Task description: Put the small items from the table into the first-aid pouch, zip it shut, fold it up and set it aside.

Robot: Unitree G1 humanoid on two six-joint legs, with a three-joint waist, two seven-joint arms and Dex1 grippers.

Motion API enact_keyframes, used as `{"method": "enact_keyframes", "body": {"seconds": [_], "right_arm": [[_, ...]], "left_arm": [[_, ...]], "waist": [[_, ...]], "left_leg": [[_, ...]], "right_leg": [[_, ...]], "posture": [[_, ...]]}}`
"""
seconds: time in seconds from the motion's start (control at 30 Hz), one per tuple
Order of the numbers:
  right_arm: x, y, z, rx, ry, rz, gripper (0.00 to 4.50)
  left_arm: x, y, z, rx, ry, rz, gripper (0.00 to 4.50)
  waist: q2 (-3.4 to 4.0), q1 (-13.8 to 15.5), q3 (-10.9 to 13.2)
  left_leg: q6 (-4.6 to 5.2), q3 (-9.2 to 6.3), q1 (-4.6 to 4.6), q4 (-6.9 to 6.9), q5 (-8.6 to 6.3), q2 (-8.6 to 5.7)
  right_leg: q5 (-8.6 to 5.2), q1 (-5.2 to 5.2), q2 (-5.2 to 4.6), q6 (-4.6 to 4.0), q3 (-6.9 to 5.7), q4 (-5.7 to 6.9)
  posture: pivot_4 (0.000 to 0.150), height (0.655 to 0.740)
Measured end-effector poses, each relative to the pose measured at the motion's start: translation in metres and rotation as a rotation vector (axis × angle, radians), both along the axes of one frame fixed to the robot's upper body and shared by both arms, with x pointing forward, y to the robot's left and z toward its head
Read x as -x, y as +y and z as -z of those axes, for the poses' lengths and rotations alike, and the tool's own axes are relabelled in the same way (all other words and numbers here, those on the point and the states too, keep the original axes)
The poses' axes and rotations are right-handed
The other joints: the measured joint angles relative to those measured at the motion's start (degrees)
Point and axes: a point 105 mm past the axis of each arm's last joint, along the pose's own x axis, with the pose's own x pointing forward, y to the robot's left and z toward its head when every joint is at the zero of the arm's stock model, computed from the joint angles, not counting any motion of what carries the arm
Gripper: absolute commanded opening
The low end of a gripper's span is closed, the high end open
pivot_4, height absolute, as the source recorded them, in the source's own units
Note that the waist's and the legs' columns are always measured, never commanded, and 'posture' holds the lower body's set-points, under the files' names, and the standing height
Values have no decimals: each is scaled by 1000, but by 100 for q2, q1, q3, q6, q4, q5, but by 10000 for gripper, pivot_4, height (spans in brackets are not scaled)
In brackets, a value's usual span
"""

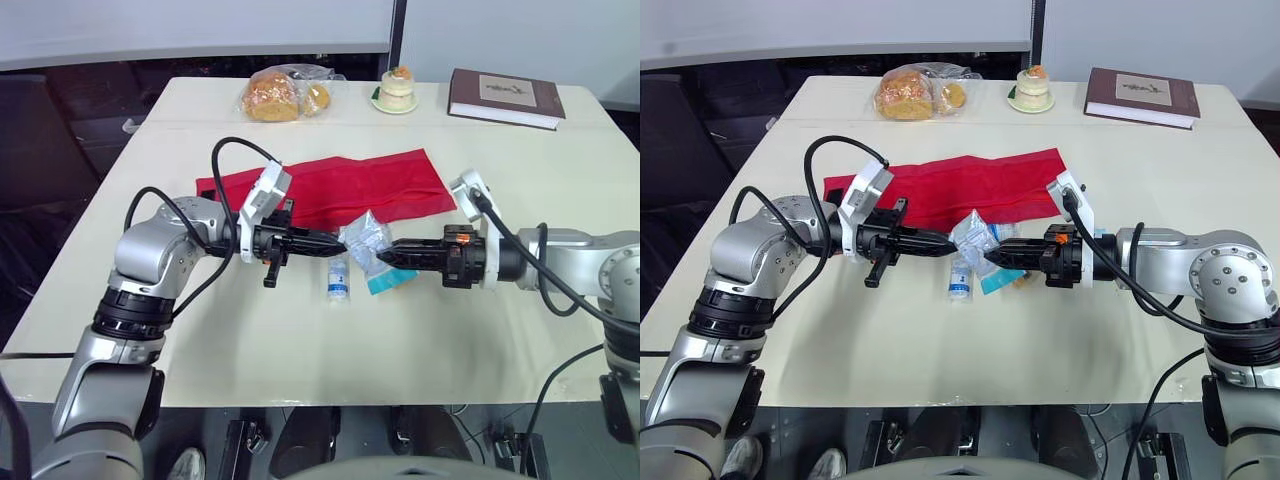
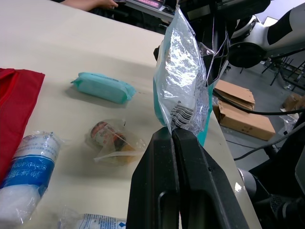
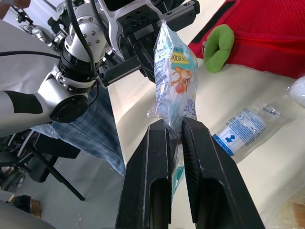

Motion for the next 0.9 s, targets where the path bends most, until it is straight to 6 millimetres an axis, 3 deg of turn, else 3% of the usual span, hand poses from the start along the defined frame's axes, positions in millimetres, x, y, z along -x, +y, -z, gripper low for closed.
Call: {"method": "enact_keyframes", "body": {"seconds": [0.07,0.17,0.33,0.43,0.47,0.6,0.9], "right_arm": [[-1,-1,2,-1,1,15,104],[-5,-6,6,1,-5,62,0],[-11,-15,12,-7,7,149,0],[-11,-20,10,-31,-8,193,0],[-11,-25,12,-43,3,226,0],[-13,-34,14,-66,17,290,0],[-15,-37,11,-108,2,355,0]], "left_arm": [[-3,-1,1,5,11,-16,0],[-11,0,-1,22,9,-78,7855],[-31,17,-10,46,-43,-262,32878],[-46,29,-13,65,-88,-395,44739],[-59,46,-14,59,-130,-523,44739],[-81,88,-9,-7,-217,-768,44739],[-89,163,22,-297,-399,-1029,44739]], "waist": [[-1,-7,0],[-1,-17,1],[-2,-38,1],[-2,-33,2],[-4,-28,3],[-6,-32,4],[-9,-16,5]], "left_leg": [[0,0,-1,0,0,0],[0,-2,-1,0,0,1],[0,-1,-2,0,0,2],[0,-4,-1,-1,0,3],[0,-6,-2,-1,0,2],[0,-1,-2,-1,0,2],[0,-2,-2,-4,0,2]], "right_leg": [[0,0,0,0,0,0],[0,0,0,1,-1,0],[0,-2,0,1,0,0],[0,-1,-1,1,-1,0],[0,-1,-3,1,-3,1],[0,-2,-2,1,0,1],[0,-2,-29,1,-3,0]], "posture": [[1500,7289],[1500,7289],[1500,7289],[1500,7289],[1500,7289],[1500,7289],[1500,7289]]}}
